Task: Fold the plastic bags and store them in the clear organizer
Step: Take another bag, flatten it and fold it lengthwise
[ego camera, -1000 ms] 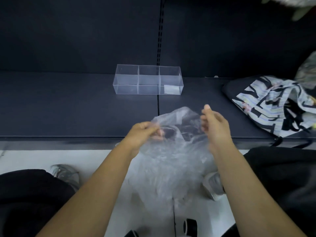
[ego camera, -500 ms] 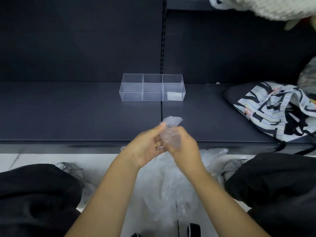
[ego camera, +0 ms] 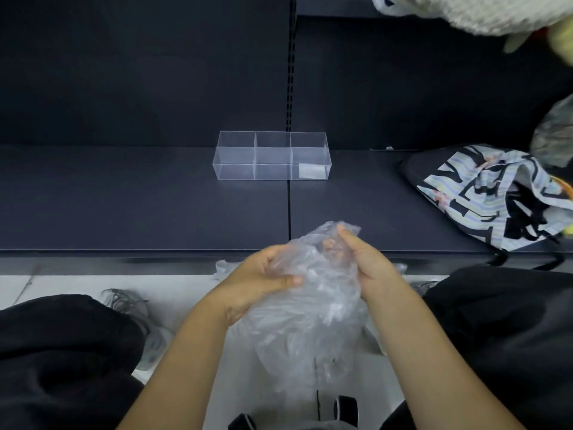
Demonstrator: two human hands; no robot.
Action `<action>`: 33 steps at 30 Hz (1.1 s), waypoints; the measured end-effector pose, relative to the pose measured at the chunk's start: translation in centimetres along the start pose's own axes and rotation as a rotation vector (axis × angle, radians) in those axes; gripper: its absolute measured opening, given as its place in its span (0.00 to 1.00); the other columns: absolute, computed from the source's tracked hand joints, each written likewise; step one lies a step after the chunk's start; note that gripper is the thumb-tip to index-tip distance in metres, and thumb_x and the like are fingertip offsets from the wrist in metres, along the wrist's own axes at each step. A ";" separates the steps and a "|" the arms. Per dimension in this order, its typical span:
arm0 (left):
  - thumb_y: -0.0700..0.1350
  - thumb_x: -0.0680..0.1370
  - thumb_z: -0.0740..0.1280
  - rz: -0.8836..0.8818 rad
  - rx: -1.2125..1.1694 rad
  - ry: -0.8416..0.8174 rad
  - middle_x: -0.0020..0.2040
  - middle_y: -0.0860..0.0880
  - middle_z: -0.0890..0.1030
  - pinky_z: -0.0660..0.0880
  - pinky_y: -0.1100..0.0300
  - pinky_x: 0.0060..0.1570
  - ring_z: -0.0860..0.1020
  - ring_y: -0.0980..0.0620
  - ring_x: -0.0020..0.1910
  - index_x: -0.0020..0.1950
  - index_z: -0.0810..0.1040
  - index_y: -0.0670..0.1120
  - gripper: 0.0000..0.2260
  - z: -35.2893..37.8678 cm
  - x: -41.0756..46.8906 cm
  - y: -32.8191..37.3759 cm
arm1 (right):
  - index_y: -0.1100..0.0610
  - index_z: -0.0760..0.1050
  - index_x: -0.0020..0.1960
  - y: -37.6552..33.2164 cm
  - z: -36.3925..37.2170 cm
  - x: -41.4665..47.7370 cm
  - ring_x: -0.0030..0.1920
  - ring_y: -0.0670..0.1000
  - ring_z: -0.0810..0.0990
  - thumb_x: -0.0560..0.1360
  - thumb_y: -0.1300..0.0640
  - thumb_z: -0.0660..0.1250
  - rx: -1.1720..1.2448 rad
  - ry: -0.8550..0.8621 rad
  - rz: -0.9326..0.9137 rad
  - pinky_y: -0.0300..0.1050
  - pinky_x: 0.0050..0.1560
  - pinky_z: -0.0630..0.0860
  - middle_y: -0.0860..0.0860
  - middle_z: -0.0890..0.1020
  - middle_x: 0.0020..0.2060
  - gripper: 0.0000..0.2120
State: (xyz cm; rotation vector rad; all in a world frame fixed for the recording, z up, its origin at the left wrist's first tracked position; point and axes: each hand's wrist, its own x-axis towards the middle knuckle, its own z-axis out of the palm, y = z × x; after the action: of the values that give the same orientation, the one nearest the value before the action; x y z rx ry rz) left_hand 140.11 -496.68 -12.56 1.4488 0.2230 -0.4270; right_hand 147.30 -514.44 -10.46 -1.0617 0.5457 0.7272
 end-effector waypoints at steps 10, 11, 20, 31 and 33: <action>0.46 0.75 0.72 0.154 -0.094 0.522 0.49 0.44 0.84 0.80 0.51 0.51 0.83 0.44 0.48 0.53 0.80 0.43 0.10 1.0 0.7 1.5 | 0.45 0.74 0.60 -0.3 1.9 -2.6 0.62 0.40 0.67 0.65 0.40 0.73 -1.178 0.047 -0.944 0.34 0.63 0.63 0.39 0.70 0.61 0.26; 0.47 0.75 0.72 0.164 -0.081 0.512 0.48 0.44 0.84 0.79 0.52 0.49 0.83 0.45 0.47 0.52 0.80 0.43 0.10 1.2 0.7 1.6 | 0.49 0.77 0.56 0.2 2.1 -2.3 0.60 0.42 0.70 0.68 0.45 0.74 -1.161 0.127 -0.997 0.38 0.63 0.65 0.42 0.72 0.58 0.19; 0.52 0.73 0.72 0.152 -0.102 0.605 0.33 0.47 0.75 0.72 0.63 0.38 0.74 0.52 0.34 0.34 0.72 0.43 0.16 -0.8 0.8 0.9 | 0.60 0.72 0.36 -1.3 -0.7 -0.6 0.32 0.47 0.71 0.79 0.58 0.60 -0.537 0.325 -0.909 0.44 0.38 0.70 0.50 0.75 0.30 0.14; 0.53 0.72 0.73 0.368 0.266 0.248 0.51 0.57 0.83 0.75 0.65 0.51 0.80 0.59 0.51 0.54 0.81 0.52 0.12 1.1 0.5 3.9 | 0.52 0.73 0.33 0.5 1.7 -1.9 0.27 0.42 0.70 0.78 0.51 0.64 -0.913 -0.038 -0.892 0.37 0.31 0.68 0.45 0.72 0.24 0.15; 0.46 0.74 0.72 0.368 0.100 0.437 0.42 0.49 0.82 0.75 0.56 0.46 0.78 0.52 0.41 0.44 0.82 0.44 0.06 1.0 0.8 3.4 | 0.48 0.78 0.44 0.3 1.5 -2.2 0.33 0.44 0.77 0.72 0.41 0.68 -0.899 -0.146 -0.733 0.38 0.37 0.75 0.45 0.80 0.34 0.11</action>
State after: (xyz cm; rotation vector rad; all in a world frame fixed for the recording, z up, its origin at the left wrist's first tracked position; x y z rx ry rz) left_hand 142.13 -497.59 -9.63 1.6302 0.2787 0.1852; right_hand 145.70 -513.59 -8.47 -1.8737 -0.3636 0.3640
